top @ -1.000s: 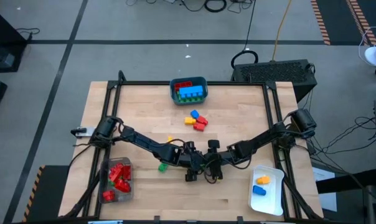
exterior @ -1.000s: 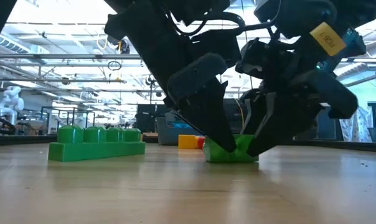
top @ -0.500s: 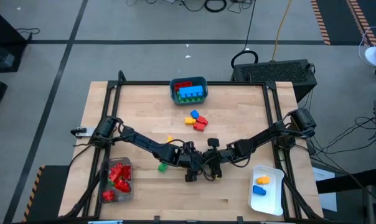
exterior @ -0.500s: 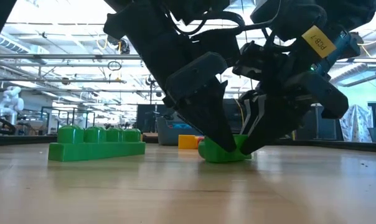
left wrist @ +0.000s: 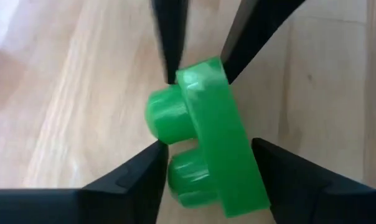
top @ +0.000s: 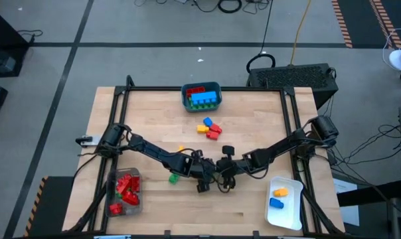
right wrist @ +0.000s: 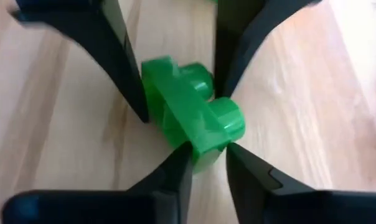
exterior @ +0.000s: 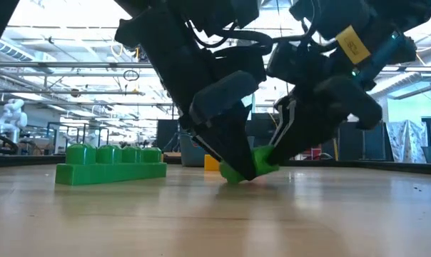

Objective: Sort blocks by size
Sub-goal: Put the green game piece into the grey container

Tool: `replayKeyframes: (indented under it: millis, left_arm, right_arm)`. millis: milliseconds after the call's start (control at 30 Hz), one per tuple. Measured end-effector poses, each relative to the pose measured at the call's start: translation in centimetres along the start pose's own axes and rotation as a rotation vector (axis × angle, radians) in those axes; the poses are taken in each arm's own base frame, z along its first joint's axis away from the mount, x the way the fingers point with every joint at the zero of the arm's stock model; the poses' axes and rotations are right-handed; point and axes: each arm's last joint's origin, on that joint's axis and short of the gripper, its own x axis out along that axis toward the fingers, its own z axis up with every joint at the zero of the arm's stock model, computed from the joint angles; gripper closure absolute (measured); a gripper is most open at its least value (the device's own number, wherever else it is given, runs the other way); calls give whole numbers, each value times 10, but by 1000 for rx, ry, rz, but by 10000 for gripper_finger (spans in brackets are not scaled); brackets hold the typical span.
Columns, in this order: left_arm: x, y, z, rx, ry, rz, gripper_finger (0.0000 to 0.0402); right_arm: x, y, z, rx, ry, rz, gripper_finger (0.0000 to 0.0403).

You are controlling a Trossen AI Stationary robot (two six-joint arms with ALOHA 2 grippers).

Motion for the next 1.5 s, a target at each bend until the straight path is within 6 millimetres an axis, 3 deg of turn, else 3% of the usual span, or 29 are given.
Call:
replayKeyframes:
  millis: [167,367,600,1100,1500]
  left_arm:
    - [1,3,2,-2,-10,7,223]
    - [1,9,5,-12,-11,8,225]
    - [0,14,7,-5,8,29,226]
    - [-71,32,13,1,83,166,226]
    - [-107,30,6,-1,122,174,226]
  right_arm:
    - [-12,1,7,18,-32,-1,266]
    - [-19,0,8,15,-33,-19,231]
    - [-20,-2,7,30,-26,-85,224]
    - [-39,-8,3,81,63,-145,224]
    - [-41,-8,-2,103,102,-167,225]
